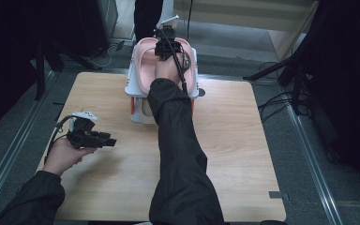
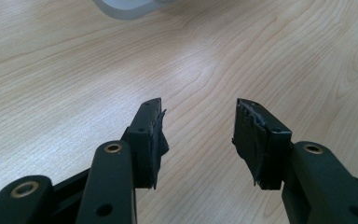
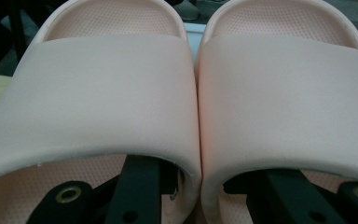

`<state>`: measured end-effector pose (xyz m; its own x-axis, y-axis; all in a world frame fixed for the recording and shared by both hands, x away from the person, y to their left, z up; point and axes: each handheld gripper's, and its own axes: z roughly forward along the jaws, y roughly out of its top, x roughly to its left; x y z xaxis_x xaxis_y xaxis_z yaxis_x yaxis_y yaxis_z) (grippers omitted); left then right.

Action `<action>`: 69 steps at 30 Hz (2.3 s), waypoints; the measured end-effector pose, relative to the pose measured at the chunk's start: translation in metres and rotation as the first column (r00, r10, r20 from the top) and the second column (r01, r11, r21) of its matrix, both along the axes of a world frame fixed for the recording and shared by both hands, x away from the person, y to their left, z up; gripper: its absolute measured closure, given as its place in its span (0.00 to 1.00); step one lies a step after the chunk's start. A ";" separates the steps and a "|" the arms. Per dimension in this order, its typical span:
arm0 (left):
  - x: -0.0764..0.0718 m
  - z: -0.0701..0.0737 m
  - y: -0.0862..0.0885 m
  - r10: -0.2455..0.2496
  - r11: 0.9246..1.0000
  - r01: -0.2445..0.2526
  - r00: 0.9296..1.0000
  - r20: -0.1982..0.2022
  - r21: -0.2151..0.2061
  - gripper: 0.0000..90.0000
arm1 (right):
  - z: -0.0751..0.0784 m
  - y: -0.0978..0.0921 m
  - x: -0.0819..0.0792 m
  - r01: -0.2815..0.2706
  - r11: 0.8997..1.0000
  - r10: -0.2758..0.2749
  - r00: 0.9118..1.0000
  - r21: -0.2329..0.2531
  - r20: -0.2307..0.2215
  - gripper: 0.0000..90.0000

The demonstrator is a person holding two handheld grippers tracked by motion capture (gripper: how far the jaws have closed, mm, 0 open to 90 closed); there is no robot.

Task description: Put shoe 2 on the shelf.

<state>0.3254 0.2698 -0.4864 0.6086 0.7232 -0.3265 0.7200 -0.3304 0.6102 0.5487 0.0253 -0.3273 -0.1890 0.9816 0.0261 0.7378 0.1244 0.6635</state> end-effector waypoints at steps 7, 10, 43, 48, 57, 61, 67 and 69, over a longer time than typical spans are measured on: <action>0.001 0.000 0.001 0.000 1.000 0.000 1.000 -0.004 -0.011 0.58 | 0.000 0.002 0.012 0.028 0.999 -0.028 1.000 -0.019 0.005 0.81; 0.001 0.000 0.002 -0.001 1.000 0.001 1.000 -0.003 -0.011 0.58 | -0.001 0.005 0.014 0.030 0.999 -0.030 1.000 -0.017 -0.001 0.80; -0.002 0.000 0.006 0.007 1.000 -0.007 1.000 -0.002 0.003 0.57 | 0.002 0.005 -0.005 -0.106 0.994 0.106 0.994 -0.027 0.025 0.49; -0.001 0.000 0.005 0.007 1.000 -0.007 1.000 -0.003 0.010 0.57 | 0.009 -0.002 -0.016 -0.145 0.989 0.144 0.989 0.003 0.032 0.47; -0.001 0.002 0.006 0.022 1.000 -0.022 1.000 0.004 0.001 0.56 | 0.018 -0.026 -0.035 -0.276 0.958 0.277 0.961 0.076 0.005 0.45; -0.001 0.001 0.006 0.024 1.000 -0.024 1.000 0.003 0.008 0.56 | 0.020 -0.036 -0.048 -0.355 0.933 0.354 0.935 0.064 0.024 0.47; 0.000 0.000 0.006 0.027 1.000 -0.027 1.000 -0.001 0.012 0.56 | 0.018 -0.049 -0.065 -0.468 0.881 0.465 0.884 0.073 0.046 0.50; 0.001 -0.001 0.006 0.032 0.999 -0.032 0.999 -0.003 0.006 0.56 | 0.018 -0.054 -0.070 -0.497 0.863 0.494 0.868 0.088 0.053 0.50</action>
